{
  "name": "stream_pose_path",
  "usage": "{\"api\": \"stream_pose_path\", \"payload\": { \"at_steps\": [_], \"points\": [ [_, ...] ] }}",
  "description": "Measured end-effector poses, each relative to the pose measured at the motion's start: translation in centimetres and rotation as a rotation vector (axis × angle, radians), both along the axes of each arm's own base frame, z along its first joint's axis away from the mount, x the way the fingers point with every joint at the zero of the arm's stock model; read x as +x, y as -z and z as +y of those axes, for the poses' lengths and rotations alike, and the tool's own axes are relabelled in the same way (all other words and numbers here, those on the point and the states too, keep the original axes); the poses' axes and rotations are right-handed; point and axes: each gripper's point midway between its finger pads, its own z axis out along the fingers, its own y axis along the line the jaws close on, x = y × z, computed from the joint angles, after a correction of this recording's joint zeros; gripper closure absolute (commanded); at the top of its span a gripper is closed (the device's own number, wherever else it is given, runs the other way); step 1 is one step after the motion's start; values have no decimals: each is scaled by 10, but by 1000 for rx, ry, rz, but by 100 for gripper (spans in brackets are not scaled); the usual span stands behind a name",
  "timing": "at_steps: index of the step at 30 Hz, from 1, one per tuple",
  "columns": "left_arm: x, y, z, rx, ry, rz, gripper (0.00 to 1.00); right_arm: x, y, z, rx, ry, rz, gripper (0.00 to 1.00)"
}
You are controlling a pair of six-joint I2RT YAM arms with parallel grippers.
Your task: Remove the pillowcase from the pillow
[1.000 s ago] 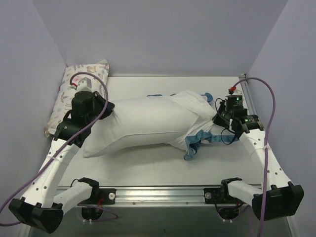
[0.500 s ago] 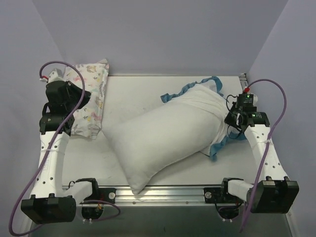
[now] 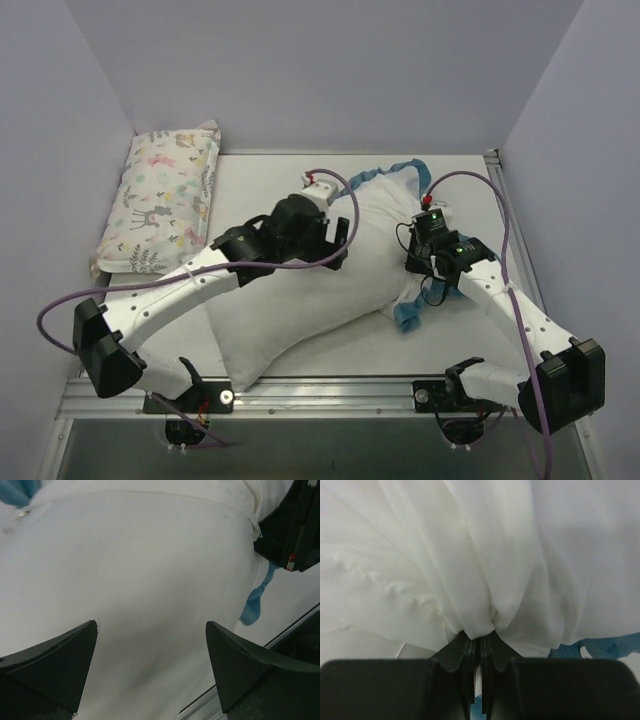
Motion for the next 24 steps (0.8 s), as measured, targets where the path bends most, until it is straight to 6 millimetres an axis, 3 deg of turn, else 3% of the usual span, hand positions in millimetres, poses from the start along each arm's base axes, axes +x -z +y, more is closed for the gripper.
{"api": "stream_pose_path", "payload": {
  "at_steps": [4,7,11,16,19,22,24],
  "points": [
    [-16,48,-30,132,97,37,2,3,5,15,1,-37,0,100],
    [-9,79,-33,220,95,56,6,3,11,22,-5,-58,14,100],
    [3,94,-31,257,62,57,100,6,13,24,-7,-59,20,98],
    [9,98,-24,263,18,42,100,13,6,20,21,-49,10,89],
    [9,91,-16,243,-13,16,100,23,4,-9,61,42,17,66],
    [3,80,-5,213,-24,-11,100,29,-7,-43,64,137,12,31],
    [-4,78,2,211,-24,-23,100,28,-23,-38,40,102,-21,21]
  ]
}}
